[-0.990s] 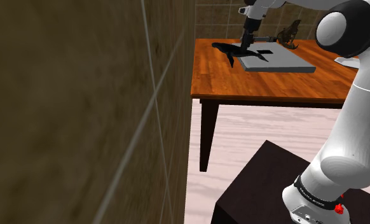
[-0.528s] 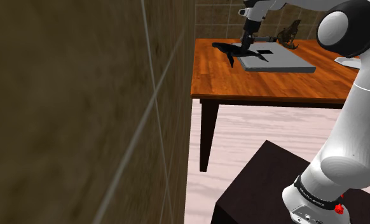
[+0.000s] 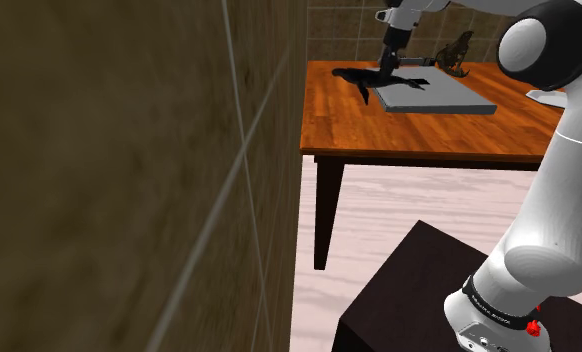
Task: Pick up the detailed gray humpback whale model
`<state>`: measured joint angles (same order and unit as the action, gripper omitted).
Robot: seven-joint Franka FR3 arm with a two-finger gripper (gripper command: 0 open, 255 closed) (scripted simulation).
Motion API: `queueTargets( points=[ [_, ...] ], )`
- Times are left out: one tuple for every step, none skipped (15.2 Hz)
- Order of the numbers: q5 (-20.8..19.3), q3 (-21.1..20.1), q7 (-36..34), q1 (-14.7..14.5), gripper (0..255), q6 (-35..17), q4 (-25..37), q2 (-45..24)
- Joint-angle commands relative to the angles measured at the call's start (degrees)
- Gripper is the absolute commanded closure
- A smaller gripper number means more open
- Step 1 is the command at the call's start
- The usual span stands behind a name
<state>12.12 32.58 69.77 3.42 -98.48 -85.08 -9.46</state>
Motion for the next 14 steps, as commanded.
queueTargets(
  points=[
    [0.32, 0.1, 0.03, 0.34, 255, 1.73, 2.21, -0.58],
    [0.45, 0.13, 0.0, 0.48, 255, 2.6, 3.28, -0.82],
    [0.59, 0.17, -0.02, 0.64, 255, 3.48, 4.37, -1.08],
    [0.75, 0.21, -0.04, 0.81, 255, 4.37, 5.51, -1.37],
    [0.93, 0.24, -0.05, 0.99, 255, 5.28, 6.67, -1.68],
    [1.12, 0.28, -0.06, 1.19, 255, 6.2, 7.87, -2.01],
    [1.34, 0.32, -0.07, 1.41, 255, 7.13, 9.11, -2.37],
    [1.57, 0.36, -0.07, 1.65, 255, 8.08, 10.38, -2.76],
    [1.82, 0.4, -0.07, 1.91, 255, 9.05, 11.71, -3.18],
    [2.1, 0.44, -0.07, 2.19, 255, 10.05, 13.07, -3.62],
    [2.4, 0.48, -0.07, 2.49, 255, 11.06, 14.49, -4.1],
    [2.72, 0.52, -0.06, 2.83, 255, 12.1, 15.97, -4.61],
    [2.77, 0.51, -0.06, 2.89, 255, 12.26, 16.2, -4.69],
    [2.76, 0.51, -0.06, 2.89, 255, 12.25, 16.19, -4.68]
  ],
)
